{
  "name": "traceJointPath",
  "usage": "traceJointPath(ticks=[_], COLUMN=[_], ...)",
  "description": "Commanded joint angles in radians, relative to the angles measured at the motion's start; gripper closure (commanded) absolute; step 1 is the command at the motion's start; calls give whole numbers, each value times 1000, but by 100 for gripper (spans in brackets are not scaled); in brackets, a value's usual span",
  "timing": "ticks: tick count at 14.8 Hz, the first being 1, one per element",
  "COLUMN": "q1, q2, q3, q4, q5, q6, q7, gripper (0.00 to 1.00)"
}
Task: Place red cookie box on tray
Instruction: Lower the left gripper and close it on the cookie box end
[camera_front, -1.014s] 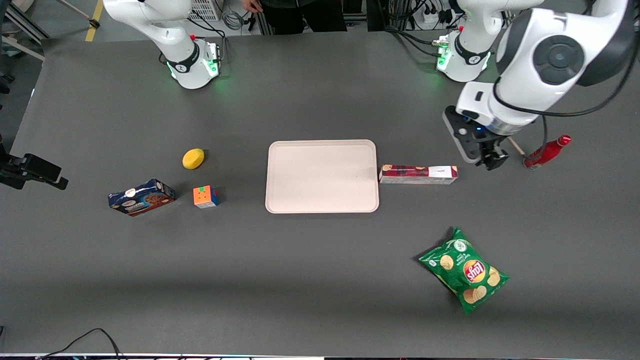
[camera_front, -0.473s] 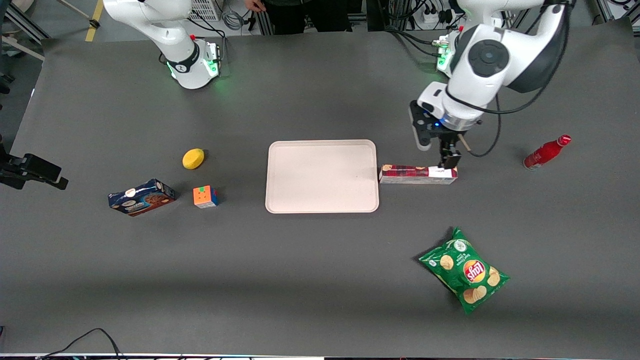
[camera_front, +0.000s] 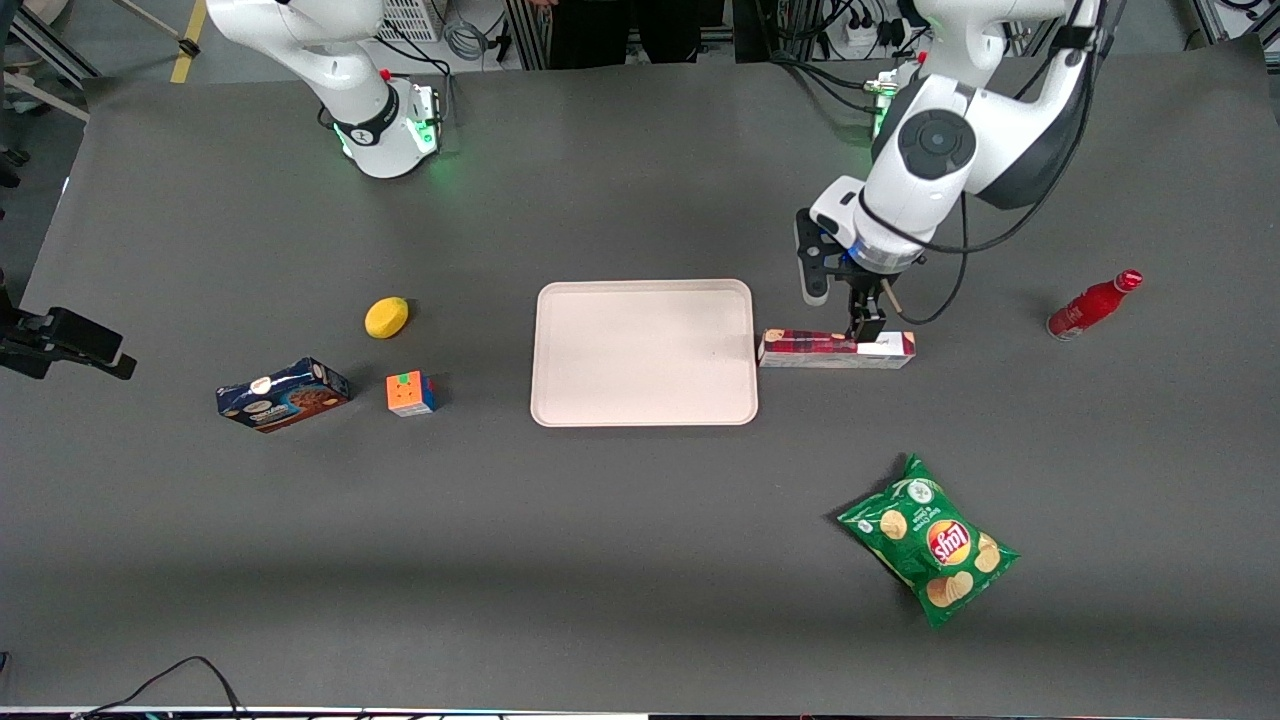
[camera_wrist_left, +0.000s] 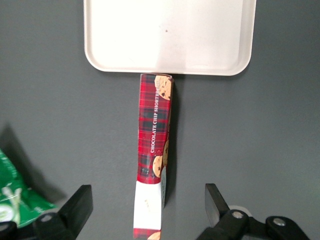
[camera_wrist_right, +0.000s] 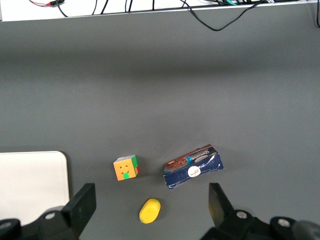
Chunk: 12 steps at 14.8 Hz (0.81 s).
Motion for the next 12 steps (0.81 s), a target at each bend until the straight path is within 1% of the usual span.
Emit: traceJointPath(ticks=[1, 5, 7, 9, 12], q1=[10, 13, 13, 13, 5], q2=[63, 73, 101, 136, 155], q3=[9, 13, 22, 56, 56], q4=[-5, -34, -45, -83, -91], q5=[12, 58, 58, 60, 60], q6=[27, 41, 66, 139, 168], q7=[10, 5, 2, 4, 4], gripper=[0, 0, 0, 0, 0])
